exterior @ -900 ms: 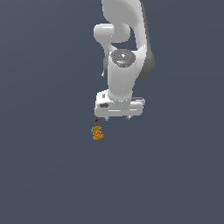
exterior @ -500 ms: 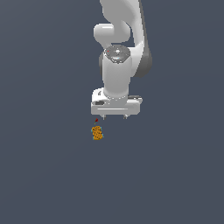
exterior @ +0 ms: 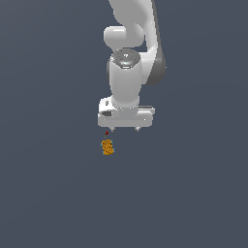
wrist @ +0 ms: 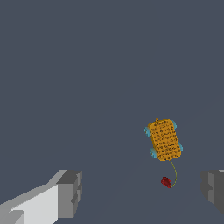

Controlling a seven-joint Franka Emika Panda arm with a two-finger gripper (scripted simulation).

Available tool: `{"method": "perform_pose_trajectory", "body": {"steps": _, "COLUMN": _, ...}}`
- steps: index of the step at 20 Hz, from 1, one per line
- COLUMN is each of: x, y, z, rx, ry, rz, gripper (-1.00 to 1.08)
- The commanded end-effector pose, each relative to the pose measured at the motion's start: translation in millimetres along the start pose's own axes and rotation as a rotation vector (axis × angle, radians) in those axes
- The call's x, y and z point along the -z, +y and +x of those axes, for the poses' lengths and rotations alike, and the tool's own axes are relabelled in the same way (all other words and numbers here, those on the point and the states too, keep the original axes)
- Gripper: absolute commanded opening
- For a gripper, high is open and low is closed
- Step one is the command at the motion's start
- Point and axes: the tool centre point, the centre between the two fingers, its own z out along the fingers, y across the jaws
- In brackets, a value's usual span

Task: Pick up the object and move it to a goal position.

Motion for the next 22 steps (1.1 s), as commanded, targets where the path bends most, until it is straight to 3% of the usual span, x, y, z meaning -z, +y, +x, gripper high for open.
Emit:
{"method": "perform_pose_trajectory", "body": {"steps": 1, "x": -6, "y": 5, "z": -1, "rx": 0.011, "ry": -0.001, "rz": 0.0, "gripper": 1.0}}
{"method": "perform_pose_trajectory", "body": {"steps": 22, "x": -109, "y": 89, "z": -33, "rx": 0.24, "ry": -0.012, "rz": 0.002, "gripper": 1.0}}
